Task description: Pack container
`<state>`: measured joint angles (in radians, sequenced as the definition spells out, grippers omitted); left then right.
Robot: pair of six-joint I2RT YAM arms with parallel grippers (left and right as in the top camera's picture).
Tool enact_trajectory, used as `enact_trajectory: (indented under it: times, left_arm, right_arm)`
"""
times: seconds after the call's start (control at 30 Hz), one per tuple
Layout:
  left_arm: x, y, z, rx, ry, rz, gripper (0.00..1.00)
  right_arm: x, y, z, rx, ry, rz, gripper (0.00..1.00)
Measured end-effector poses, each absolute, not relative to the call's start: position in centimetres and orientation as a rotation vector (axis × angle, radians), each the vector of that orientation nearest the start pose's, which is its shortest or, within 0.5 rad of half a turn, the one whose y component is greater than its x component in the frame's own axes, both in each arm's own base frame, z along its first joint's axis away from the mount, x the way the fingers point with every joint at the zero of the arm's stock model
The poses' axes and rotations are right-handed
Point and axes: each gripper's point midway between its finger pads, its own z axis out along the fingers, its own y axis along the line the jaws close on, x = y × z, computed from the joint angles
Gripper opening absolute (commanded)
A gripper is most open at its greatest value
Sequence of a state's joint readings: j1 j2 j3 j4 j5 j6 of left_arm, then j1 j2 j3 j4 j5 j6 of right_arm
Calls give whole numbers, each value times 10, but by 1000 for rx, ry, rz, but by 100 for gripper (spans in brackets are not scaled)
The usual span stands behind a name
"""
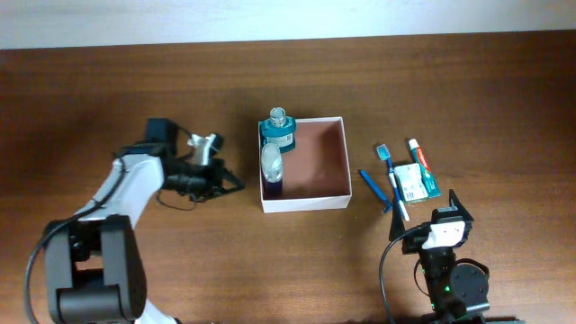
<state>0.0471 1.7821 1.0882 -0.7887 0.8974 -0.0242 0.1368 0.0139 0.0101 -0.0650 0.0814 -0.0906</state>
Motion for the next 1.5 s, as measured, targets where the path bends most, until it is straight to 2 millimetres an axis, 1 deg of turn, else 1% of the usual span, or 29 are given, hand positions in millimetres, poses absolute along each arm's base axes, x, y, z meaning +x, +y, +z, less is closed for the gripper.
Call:
enact_trajectory:
  times: [0.1,0.17,0.2,0.23,0.33,0.37,0.4,0.57,0.87,1.13,1.3,1.5]
  left_arm:
    - [327,-98,79,-128,2744,-1301,31]
    - [327,-85,77,-191,2752,-1285,56]
    - [326,-81,76,-211,2756,-1277,66]
    - [326,-79,76,-225,2761,-1272,69]
    - [325,-76,74,-238,2770,-1256,74]
    - [325,-76,74,-239,2771,-1255,80]
    - [325,-76,74,-238,2772,-1254,99]
    - [325,-72,70,-236,2792,-1210,99]
    - [323,-59,57,-247,2861,-1055,100]
    - [322,-55,54,-248,2876,-1018,99]
    - [321,-47,47,-252,2910,-928,99]
    - [320,-40,43,-256,2934,-860,99]
  right_arm:
    - [246,20,159,-124,1635,-31,98]
    - [246,20,159,-123,1635,-31,98]
    - [246,20,159,-124,1634,-32,98]
    - [246,20,159,-124,1635,-31,98]
    - [246,20,159,-124,1634,-31,98]
    - [246,20,159,-124,1634,-31,98]
    - [246,20,159,-123,1635,-31,98]
    - [246,20,159,-124,1635,-31,98]
    - [246,20,159,-124,1634,-31,98]
    - [246,20,159,-124,1635,-31,98]
    - [246,20,159,-124,1635,-31,98]
    - [246,20,159,-124,1634,-31,98]
